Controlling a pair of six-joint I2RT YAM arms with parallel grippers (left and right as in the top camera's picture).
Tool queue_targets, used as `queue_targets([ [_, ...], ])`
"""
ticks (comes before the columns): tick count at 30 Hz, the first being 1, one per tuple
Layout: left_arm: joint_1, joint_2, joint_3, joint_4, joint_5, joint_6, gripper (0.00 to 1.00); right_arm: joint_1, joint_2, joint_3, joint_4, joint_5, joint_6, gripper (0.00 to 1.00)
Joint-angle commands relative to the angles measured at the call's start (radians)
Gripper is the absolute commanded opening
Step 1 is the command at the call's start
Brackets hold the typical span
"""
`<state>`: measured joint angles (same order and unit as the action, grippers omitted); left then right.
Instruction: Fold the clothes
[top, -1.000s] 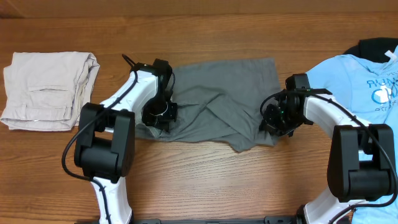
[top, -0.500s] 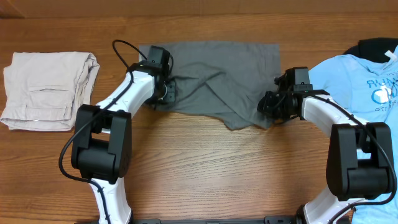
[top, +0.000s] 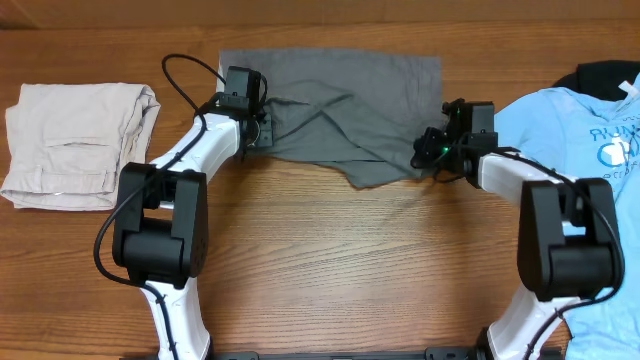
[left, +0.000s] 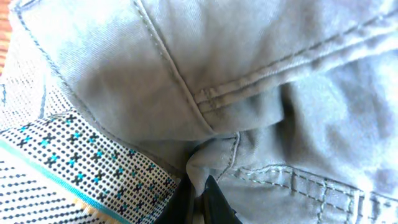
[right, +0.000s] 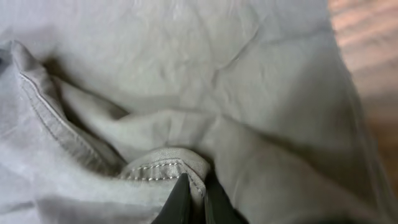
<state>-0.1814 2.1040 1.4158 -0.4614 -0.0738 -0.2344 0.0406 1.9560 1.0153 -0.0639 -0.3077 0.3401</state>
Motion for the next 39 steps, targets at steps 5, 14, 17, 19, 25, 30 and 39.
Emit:
queue_targets([
  [5,0.032,0.101,-0.056,0.016,-0.083,-0.009,0.04,-0.001,0.126,-0.008,0.172,0.079,-0.033,0.04],
  [14,0.032,0.036,0.048,-0.084,-0.084,0.058,0.04,-0.001,0.061,0.068,0.173,0.033,-0.132,0.04],
  [17,0.032,-0.032,0.117,-0.172,-0.078,0.055,0.04,-0.002,-0.03,0.083,0.107,0.033,-0.132,0.04],
  [19,0.032,-0.079,0.153,-0.221,-0.078,0.055,0.04,-0.002,-0.099,0.083,0.058,0.033,-0.132,0.04],
  [25,0.032,-0.249,0.182,-0.386,-0.056,0.04,0.05,-0.003,-0.312,0.083,-0.211,0.034,-0.132,0.04],
  [30,0.031,-0.333,0.182,-0.579,-0.055,-0.038,0.07,-0.003,-0.439,0.083,-0.474,0.037,-0.132,0.04],
  [39,0.031,-0.342,0.147,-0.845,-0.047,-0.074,0.14,-0.004,-0.493,0.083,-0.846,0.091,-0.131,0.04],
])
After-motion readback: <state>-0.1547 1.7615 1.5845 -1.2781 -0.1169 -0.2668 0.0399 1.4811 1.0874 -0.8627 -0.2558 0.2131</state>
